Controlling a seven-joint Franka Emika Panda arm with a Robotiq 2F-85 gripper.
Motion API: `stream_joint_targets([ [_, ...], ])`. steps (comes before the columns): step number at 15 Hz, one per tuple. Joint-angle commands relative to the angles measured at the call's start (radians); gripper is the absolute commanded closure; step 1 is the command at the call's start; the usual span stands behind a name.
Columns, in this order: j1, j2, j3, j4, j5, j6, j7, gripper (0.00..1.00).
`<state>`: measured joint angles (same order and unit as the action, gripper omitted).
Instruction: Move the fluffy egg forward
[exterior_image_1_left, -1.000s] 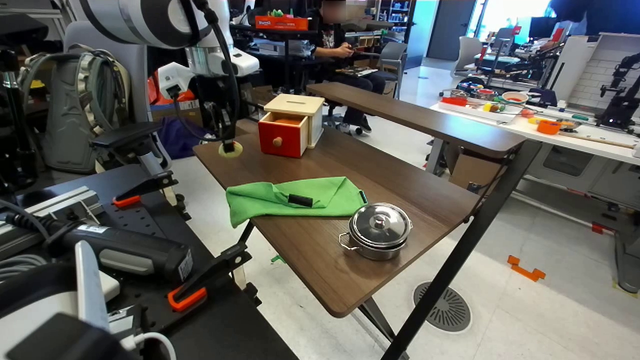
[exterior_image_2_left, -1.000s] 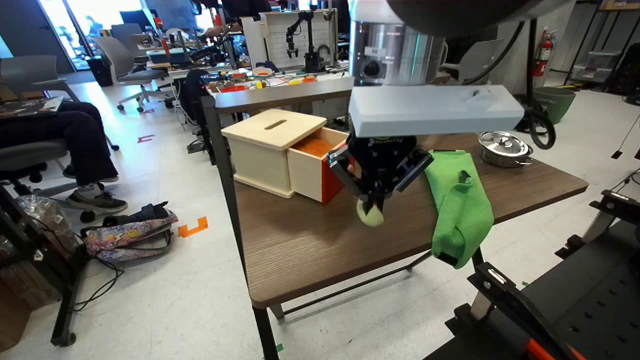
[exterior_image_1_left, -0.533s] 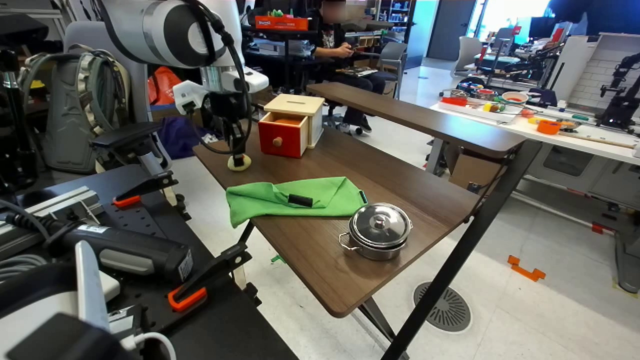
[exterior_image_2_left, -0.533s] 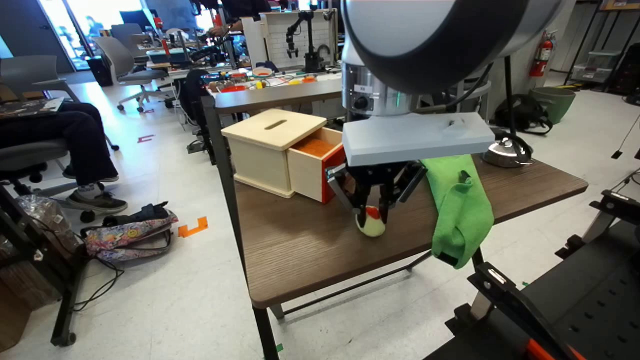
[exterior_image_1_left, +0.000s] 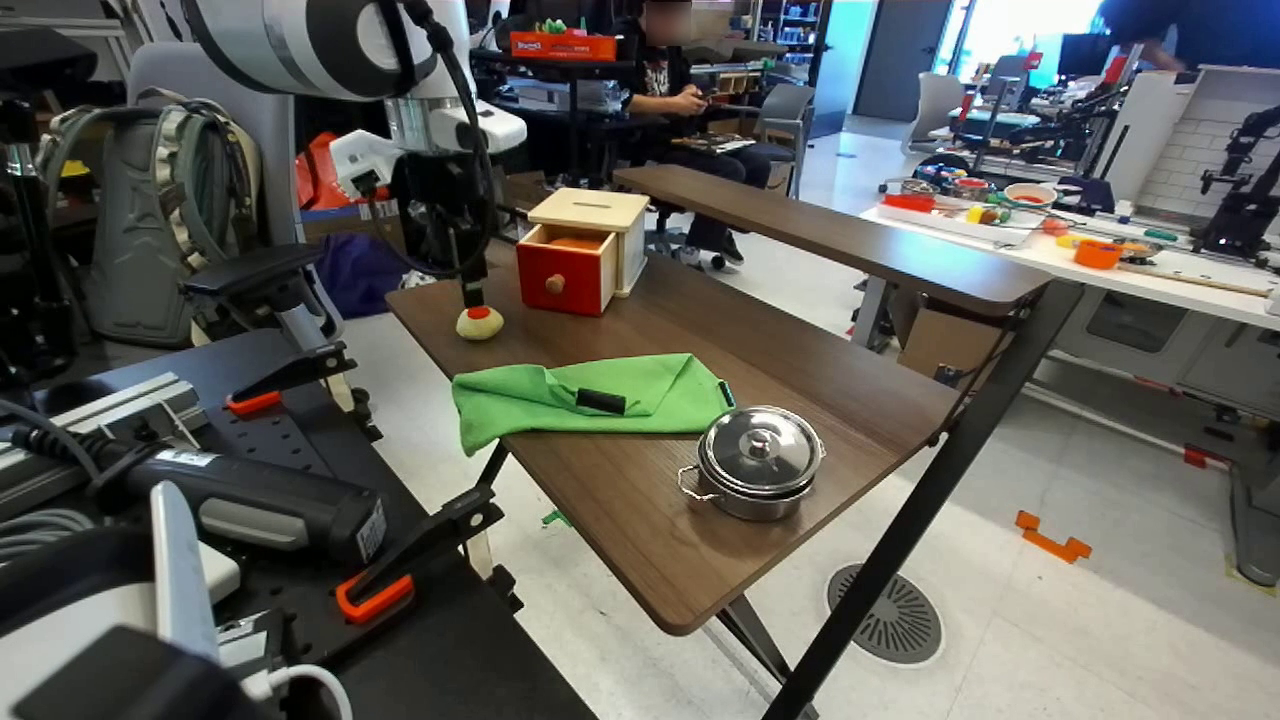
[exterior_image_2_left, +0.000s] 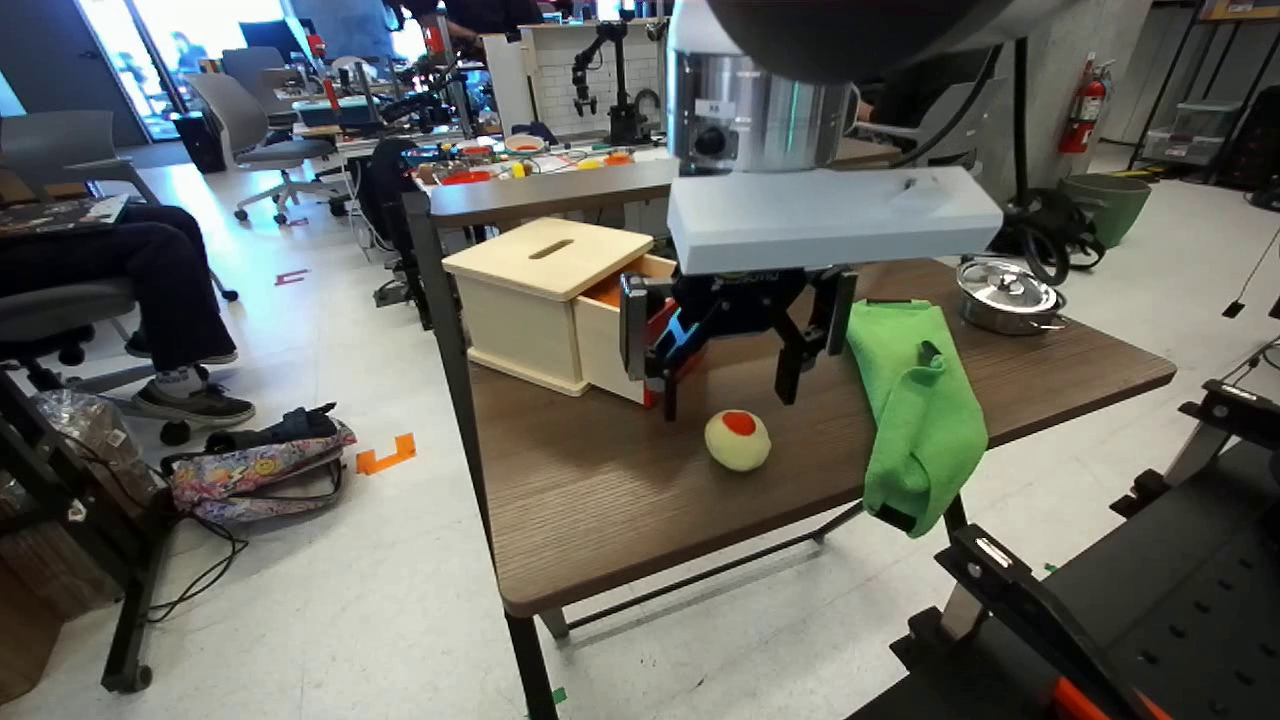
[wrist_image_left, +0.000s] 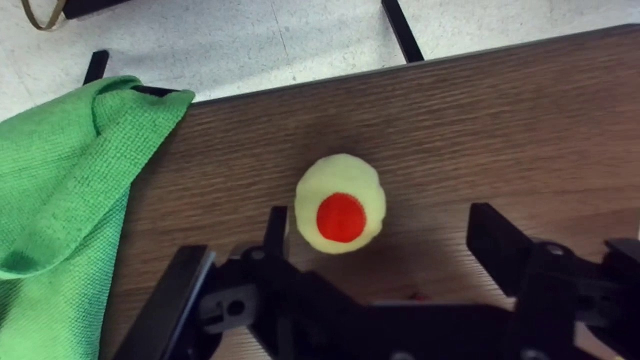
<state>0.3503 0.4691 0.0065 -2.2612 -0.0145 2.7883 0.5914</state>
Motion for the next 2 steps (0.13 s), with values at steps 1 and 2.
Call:
stream_joint_targets([
  [1,-0.003,-0.033,0.014,-0.025,0.028,-0.004,-0.034,0.03],
  [2,-0.015,-0.067,0.033,-0.052,0.040,-0.006,-0.055,0.00],
])
